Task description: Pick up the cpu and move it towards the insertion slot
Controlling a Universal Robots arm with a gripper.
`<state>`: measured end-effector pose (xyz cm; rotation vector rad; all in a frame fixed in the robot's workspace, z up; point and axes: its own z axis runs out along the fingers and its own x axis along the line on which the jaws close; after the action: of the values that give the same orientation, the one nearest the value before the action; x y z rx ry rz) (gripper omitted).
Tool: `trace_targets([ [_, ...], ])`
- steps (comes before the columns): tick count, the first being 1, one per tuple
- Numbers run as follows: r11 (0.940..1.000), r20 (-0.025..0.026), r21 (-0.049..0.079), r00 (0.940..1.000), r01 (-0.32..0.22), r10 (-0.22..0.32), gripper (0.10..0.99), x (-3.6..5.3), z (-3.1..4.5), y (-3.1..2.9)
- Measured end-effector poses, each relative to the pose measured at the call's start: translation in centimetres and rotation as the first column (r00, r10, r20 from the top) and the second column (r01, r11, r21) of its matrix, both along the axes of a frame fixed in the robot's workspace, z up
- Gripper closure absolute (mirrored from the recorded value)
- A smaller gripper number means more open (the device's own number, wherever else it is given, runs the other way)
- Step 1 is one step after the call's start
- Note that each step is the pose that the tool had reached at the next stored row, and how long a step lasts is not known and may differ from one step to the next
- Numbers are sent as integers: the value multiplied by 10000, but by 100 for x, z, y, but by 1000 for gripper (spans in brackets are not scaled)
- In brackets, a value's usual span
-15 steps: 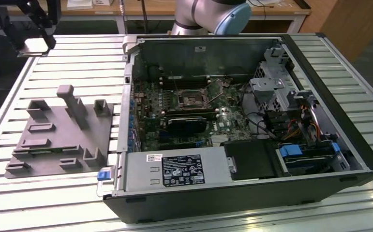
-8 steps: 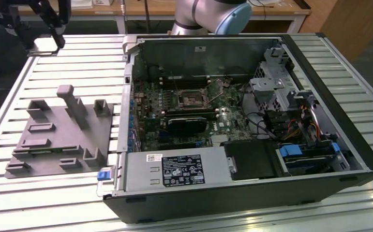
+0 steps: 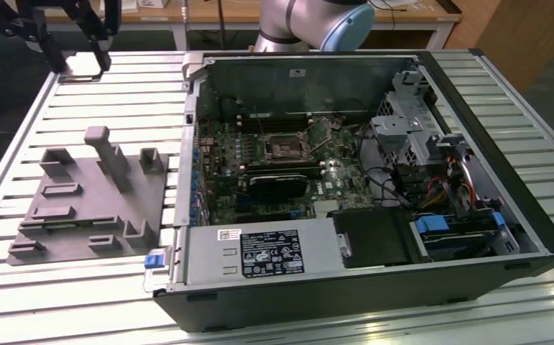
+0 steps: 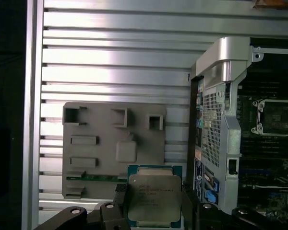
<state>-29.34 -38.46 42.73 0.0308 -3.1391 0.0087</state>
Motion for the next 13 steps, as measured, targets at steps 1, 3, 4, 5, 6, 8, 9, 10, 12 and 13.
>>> trace_targets([
  [1,10000,0,0,10000,0,0,553,16,0,2],
  [3,10000,1,1,10000,1,-1,553,52,-1,4],
  [4,10000,1,1,10000,1,-1,553,70,-1,6],
  [5,10000,0,1,10000,1,-1,553,88,0,7],
  [6,10000,1,1,10000,1,-1,553,110,-1,8],
  [8,10000,-1,0,10000,1,-1,553,148,0,11],
  [9,10000,1,0,10000,1,-1,553,167,0,12],
  [10,10000,0,1,10000,0,0,553,188,0,13],
  [12,10000,0,0,10000,0,0,553,222,0,16],
  [13,10000,1,1,10000,0,0,553,241,0,17],
])
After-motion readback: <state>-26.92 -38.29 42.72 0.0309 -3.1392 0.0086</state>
